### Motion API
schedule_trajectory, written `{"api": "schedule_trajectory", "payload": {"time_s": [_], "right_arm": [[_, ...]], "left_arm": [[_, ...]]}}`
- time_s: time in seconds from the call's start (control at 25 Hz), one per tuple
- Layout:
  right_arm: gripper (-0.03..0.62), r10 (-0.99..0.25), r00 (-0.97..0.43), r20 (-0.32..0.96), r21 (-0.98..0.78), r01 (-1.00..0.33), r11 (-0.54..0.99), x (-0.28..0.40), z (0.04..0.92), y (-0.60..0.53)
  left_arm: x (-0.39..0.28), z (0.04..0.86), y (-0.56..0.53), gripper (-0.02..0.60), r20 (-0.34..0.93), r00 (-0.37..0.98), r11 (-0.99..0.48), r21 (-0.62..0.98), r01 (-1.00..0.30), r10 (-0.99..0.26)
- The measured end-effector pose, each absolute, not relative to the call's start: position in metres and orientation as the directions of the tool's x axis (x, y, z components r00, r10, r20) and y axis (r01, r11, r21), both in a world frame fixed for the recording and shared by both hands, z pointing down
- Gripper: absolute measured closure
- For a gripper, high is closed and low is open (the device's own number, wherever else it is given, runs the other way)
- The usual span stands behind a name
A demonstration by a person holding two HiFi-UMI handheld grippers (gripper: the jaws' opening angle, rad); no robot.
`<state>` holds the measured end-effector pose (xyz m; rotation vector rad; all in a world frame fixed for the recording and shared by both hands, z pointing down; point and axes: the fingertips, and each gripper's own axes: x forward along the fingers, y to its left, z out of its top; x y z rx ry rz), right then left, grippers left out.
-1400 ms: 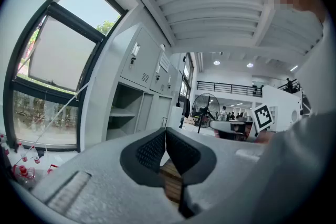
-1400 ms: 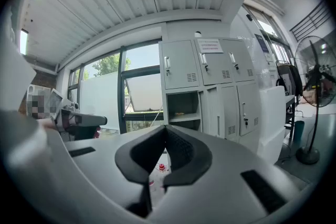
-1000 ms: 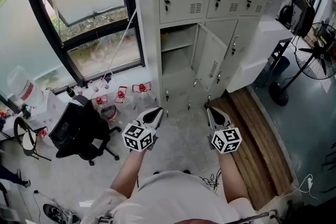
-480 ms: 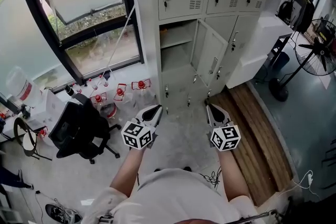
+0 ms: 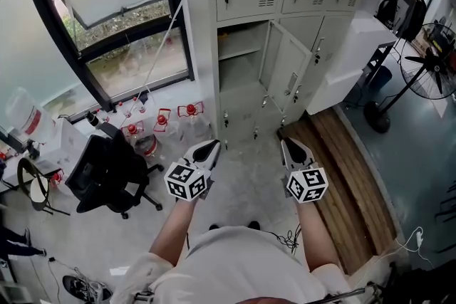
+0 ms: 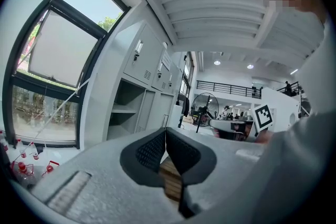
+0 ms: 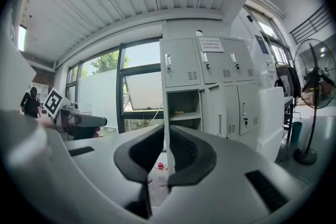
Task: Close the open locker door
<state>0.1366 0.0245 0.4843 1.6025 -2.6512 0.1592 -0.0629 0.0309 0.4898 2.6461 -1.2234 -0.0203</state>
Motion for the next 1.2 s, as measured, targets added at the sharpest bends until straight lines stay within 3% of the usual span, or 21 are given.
{"api": "schedule_trajectory", "payload": {"time_s": [0.6,1.2], "right_arm": [[0.513,-0.893,-0.438,0.103,-0.092,-0.898,0.430,0.118,0.491,0.036],[0.513,-0.923,-0.367,0.115,-0.097,-0.929,0.357,0.097,0.497,0.063]], "left_arm": [[-0.085,0.501,0.039,0.566,0.094,0.677,-0.645,0.233,-0.728,-0.730],[-0.114,0.513,0.057,0.566,0.102,0.725,-0.691,0.240,-0.682,-0.681]]}}
